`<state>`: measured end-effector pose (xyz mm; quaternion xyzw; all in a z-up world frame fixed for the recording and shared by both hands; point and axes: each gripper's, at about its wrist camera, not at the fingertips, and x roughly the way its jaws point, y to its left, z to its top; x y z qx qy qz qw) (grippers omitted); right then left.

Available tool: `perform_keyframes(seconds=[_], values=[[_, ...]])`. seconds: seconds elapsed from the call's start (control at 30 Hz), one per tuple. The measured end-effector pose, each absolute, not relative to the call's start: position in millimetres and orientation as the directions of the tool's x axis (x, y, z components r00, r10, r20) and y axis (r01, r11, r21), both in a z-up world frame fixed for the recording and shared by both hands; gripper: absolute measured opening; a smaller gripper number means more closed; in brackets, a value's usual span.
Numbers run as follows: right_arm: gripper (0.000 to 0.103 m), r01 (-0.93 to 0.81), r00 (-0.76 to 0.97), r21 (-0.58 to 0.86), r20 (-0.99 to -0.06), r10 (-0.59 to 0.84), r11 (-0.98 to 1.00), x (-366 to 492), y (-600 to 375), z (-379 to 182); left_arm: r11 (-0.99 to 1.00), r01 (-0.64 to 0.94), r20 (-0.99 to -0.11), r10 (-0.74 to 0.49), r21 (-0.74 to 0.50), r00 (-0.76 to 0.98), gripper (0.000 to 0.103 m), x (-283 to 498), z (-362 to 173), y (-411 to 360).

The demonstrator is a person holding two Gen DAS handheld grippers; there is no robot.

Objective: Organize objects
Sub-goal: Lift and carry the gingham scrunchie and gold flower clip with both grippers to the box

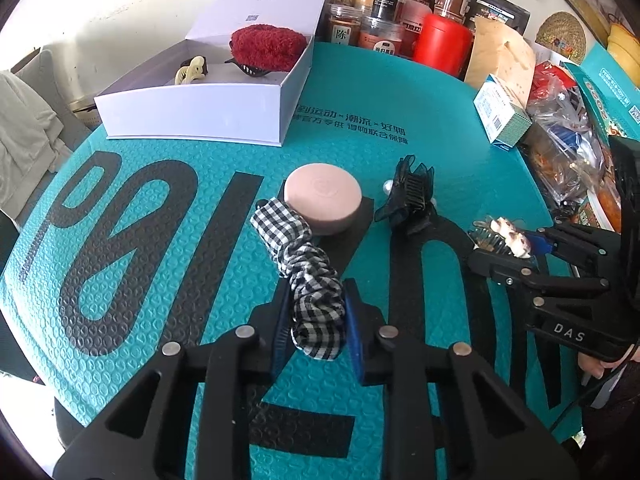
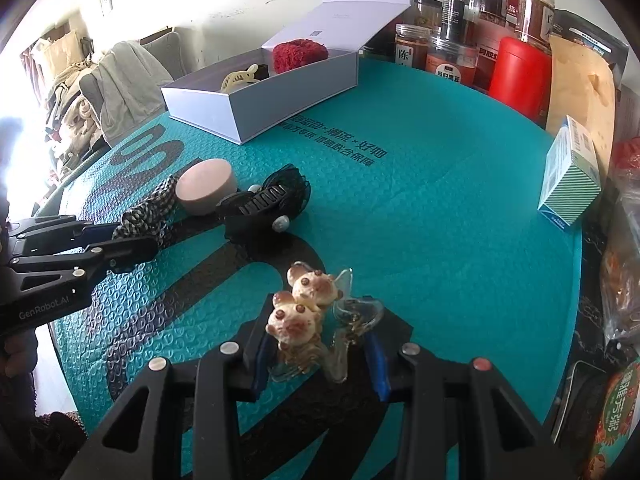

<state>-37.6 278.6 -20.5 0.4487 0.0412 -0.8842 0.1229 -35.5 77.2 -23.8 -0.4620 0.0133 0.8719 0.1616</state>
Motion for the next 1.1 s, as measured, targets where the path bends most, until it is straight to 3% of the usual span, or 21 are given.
perform_keyframes(seconds=[1.1], values=[[0.039,0.431,-0.638,-0.042,-0.720,-0.272,-0.901,-5.6,218.9,52.1,-0.961,-0.278,-0.740,0.182,0.007,-0.648,0.023,0.6,63.5,58.7]])
